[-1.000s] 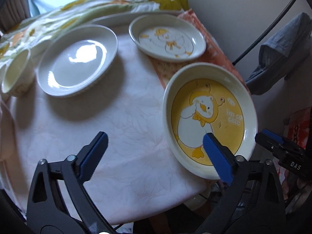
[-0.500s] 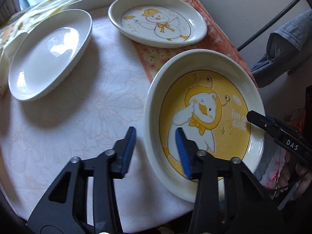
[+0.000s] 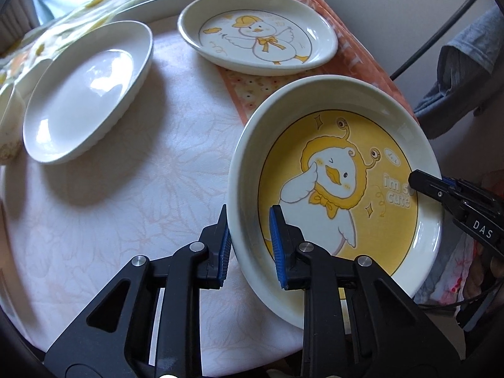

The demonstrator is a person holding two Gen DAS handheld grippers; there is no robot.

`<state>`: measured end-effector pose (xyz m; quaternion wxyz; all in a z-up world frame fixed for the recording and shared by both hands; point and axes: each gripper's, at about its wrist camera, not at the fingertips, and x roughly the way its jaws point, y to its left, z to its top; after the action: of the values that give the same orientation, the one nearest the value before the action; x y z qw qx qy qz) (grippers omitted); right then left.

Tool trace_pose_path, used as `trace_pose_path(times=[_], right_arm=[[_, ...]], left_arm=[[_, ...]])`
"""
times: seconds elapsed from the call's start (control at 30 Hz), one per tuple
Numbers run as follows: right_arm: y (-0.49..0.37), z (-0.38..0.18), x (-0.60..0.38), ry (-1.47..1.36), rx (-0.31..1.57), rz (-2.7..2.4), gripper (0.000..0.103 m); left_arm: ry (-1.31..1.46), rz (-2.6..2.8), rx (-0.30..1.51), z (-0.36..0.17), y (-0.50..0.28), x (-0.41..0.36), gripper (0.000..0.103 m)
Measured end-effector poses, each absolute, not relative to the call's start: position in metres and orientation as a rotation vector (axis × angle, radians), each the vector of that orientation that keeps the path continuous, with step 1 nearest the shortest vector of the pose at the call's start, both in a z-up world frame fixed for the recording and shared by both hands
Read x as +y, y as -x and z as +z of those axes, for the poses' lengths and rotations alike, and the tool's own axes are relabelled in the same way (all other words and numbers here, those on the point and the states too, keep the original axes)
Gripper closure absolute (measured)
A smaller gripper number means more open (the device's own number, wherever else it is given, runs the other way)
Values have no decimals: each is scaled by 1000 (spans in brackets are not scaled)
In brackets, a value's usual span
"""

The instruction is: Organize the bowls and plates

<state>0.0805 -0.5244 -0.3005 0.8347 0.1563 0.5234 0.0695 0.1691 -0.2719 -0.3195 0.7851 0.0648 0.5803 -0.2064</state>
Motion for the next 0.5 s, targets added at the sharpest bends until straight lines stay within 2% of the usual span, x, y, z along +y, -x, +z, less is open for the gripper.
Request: trace_pose_path(times=[0.27, 0.5], right_arm=[[-87, -289, -501, -261, 1090, 171, 87], [-90, -268, -464, -247, 1052, 217, 87]], left_arm=[[-87, -429, 1208, -307, -170, -243, 83], [-35, -407, 1160, -281, -161, -189, 83]])
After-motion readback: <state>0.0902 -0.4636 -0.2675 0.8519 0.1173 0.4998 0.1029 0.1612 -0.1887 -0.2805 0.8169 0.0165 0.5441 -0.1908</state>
